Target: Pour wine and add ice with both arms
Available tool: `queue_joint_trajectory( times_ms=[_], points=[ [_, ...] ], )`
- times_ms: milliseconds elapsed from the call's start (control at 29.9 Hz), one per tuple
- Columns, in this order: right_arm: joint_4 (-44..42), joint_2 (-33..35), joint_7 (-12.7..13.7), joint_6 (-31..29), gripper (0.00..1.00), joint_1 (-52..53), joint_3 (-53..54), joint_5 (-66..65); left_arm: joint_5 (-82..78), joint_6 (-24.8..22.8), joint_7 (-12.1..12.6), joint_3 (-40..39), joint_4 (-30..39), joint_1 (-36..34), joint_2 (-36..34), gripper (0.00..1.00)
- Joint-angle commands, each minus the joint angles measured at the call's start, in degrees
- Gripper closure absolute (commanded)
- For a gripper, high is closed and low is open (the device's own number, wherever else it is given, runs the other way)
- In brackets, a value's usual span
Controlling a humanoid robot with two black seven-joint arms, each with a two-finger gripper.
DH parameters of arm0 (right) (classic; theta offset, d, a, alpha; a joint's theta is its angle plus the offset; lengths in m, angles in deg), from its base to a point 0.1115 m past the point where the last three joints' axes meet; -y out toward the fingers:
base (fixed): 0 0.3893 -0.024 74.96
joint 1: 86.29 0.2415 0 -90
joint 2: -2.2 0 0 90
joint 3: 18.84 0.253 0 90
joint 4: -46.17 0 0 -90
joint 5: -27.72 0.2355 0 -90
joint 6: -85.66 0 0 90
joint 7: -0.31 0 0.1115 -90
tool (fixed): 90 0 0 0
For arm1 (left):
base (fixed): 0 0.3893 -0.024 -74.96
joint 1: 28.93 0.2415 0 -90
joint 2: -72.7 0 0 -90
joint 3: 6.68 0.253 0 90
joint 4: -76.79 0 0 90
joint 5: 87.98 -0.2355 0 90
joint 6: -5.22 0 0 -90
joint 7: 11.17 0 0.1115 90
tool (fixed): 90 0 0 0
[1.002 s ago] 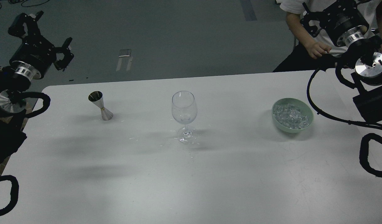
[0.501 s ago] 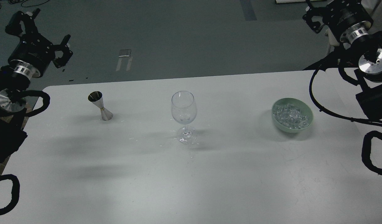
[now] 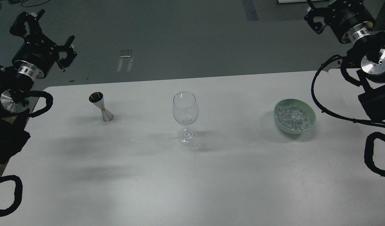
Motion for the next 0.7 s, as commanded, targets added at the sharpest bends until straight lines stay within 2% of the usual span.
queue_joint_trajectory(
  times_ms=[0, 535, 668],
  points=[
    [0.3, 0.4, 0.0, -0.1, 0.0, 0.0, 0.1, 0.0, 2.0, 0.0, 0.1, -0.2, 0.0, 0.0, -0.2, 0.02],
    [1.2, 0.6, 0.0, -0.7, 0.0, -0.7, -0.4, 0.1, 4.8, 0.0, 0.0, -1.5, 1.9, 2.4, -2.8, 0.02],
    [1.2, 0.6, 0.1, -0.8, 0.0, -0.7, -0.4, 0.1, 7.4, 0.0, 0.2, -3.9, 9.1, 7.9, -5.1, 0.02]
  ],
)
